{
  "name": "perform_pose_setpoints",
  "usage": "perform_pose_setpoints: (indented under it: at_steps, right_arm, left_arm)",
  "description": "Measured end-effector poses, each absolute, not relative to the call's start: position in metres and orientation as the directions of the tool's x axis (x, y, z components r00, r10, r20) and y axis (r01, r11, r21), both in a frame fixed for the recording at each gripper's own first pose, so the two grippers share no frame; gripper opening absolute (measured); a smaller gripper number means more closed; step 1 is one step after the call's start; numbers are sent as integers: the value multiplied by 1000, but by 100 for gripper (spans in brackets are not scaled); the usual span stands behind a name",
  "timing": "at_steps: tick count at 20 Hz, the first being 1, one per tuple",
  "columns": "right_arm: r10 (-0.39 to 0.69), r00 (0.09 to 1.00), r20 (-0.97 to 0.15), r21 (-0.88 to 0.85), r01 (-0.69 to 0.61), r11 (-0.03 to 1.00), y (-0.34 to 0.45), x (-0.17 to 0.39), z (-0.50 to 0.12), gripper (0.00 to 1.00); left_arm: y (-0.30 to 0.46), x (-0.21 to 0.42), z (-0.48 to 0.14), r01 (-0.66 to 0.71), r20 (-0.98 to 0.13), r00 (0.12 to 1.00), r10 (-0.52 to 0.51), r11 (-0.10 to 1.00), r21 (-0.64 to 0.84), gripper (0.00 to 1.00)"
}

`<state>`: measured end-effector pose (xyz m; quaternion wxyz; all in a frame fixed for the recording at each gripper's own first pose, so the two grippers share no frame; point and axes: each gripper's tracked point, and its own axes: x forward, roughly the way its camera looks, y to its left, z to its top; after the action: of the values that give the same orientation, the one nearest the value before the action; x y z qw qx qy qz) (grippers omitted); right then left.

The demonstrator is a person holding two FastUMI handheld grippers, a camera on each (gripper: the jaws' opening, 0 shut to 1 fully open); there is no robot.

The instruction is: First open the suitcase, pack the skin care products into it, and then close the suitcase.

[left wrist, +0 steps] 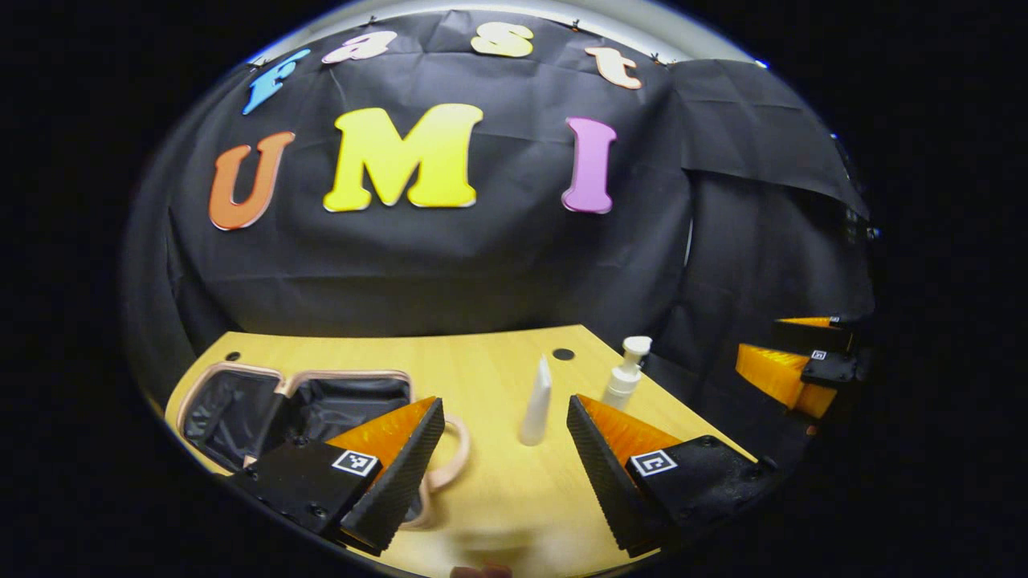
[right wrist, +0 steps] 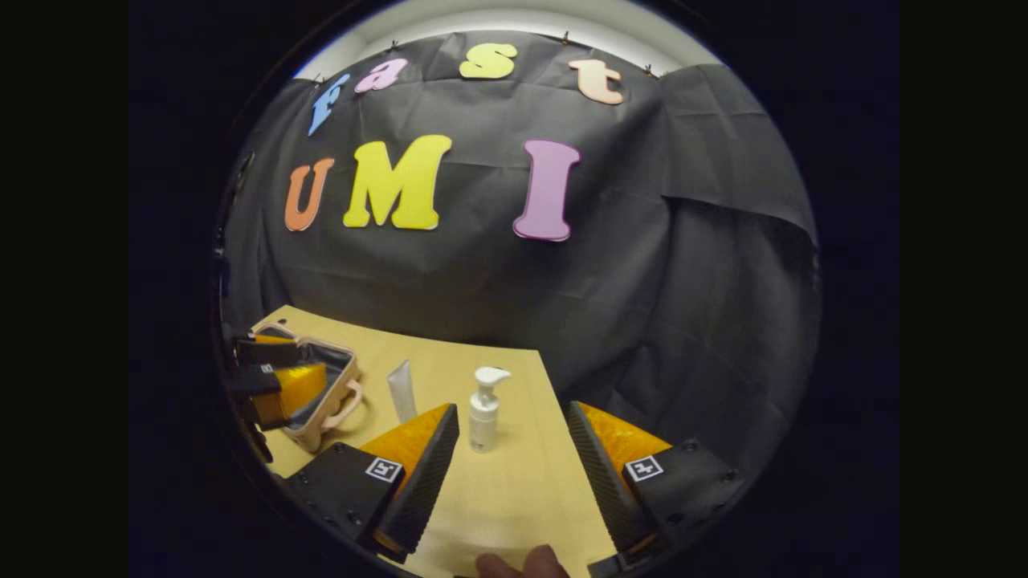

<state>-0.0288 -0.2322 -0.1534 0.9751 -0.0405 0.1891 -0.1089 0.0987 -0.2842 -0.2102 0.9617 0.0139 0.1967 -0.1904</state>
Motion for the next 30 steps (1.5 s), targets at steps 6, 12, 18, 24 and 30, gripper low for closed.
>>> perform_pose_setpoints:
  at_steps: [6, 12, 18, 24, 30]
  right_arm:
    - [-285, 865, -413, -129, 254, 959, -270, -49, -176, 82]
    - [-273, 840, -468, -134, 238, 962, -266, -46, -201, 82]
    - [-279, 815, -508, -144, 239, 960, -281, -45, -213, 82]
    - [-279, 814, -509, -140, 242, 960, -290, -32, -216, 82]
    - [-258, 805, -534, -110, 237, 965, -285, -31, -232, 82]
  left_arm:
    - [-323, 125, -284, 420, -469, 795, -384, 907, -31, 98]
    - [-334, 170, -352, 403, -529, 772, -352, 915, -20, 98]
    - [-341, 200, -379, 387, -556, 762, -333, 922, -22, 98]
    - [-349, 217, -398, 399, -597, 730, -333, 917, -23, 99]
    - [-346, 222, -412, 416, -639, 701, -317, 909, 5, 52]
